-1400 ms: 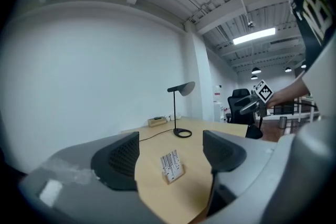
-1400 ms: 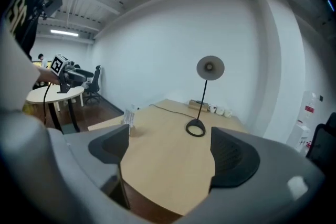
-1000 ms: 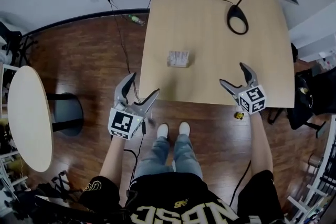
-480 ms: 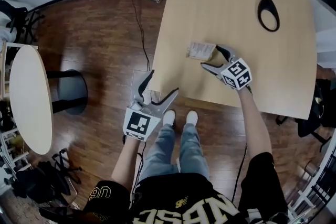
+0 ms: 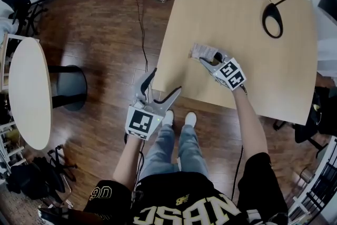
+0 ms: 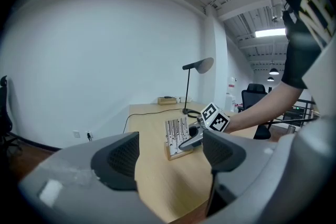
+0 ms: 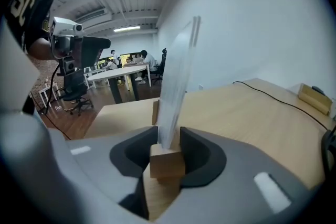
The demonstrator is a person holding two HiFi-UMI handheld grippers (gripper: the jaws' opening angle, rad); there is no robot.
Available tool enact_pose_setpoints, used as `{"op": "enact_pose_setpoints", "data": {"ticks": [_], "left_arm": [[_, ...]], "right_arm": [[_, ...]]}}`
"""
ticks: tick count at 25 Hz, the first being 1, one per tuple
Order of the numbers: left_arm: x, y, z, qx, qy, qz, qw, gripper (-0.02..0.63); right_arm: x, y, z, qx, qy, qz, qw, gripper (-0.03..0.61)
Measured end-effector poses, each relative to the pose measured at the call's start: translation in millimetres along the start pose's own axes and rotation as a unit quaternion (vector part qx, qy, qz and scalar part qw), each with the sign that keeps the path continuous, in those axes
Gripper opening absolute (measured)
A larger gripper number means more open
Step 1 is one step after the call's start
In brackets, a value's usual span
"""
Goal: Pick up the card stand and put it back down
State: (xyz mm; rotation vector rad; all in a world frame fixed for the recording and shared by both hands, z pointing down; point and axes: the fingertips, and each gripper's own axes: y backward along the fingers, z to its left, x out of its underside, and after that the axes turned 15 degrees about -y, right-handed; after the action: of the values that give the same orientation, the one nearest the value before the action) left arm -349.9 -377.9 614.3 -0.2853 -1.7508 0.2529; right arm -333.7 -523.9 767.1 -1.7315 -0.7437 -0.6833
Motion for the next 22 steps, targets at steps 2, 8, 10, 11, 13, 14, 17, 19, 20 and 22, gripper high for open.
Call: {"op": "enact_pose_setpoints", "data": {"ticks": [2, 8, 10, 11, 13, 14, 17, 19, 20, 22], "left_arm": [[-7, 5, 4, 0.001, -0.006, -0.004, 1.0, 0.383], [-51, 20, 16, -0.008, -0.023, -0.032, 0.9992, 0.383], [-73, 28, 18, -0.012, -0.027, -0.04, 0.9988, 0.383], [-86, 31, 18, -0.016, -0.028, -0.047, 0.9984, 0.383], [-115, 35, 20, -0.025, -0.039, -0.071, 0.9964, 0.383], [-130, 35, 21, -0.03, -0.045, -0.084, 0.995, 0.383], [-160, 50, 19, -0.052, -0.05, -0.106, 0.9918, 0.383], [-173, 68, 17, -0.07, -0.048, -0.11, 0.9903, 0.383], [-179, 74, 18, -0.08, -0.047, -0.114, 0.9892, 0.383], [-191, 87, 22, -0.102, -0.046, -0.122, 0.9862, 0.383]], "right_arm": [[-14, 11, 7, 0.009, -0.003, -0.014, 1.0, 0.137], [-85, 79, 37, 0.059, -0.028, -0.101, 0.993, 0.135], [-111, 114, 51, 0.079, -0.036, -0.135, 0.987, 0.135], [-124, 133, 58, 0.091, -0.04, -0.153, 0.983, 0.135], [-148, 172, 69, 0.121, -0.048, -0.185, 0.974, 0.135], [-158, 192, 73, 0.14, -0.049, -0.199, 0.969, 0.135], [-168, 242, 94, 0.185, -0.056, -0.23, 0.954, 0.135], [-168, 272, 113, 0.208, -0.062, -0.249, 0.944, 0.136], [-168, 287, 120, 0.222, -0.065, -0.259, 0.938, 0.135], [-168, 315, 130, 0.251, -0.078, -0.277, 0.924, 0.135]]}}
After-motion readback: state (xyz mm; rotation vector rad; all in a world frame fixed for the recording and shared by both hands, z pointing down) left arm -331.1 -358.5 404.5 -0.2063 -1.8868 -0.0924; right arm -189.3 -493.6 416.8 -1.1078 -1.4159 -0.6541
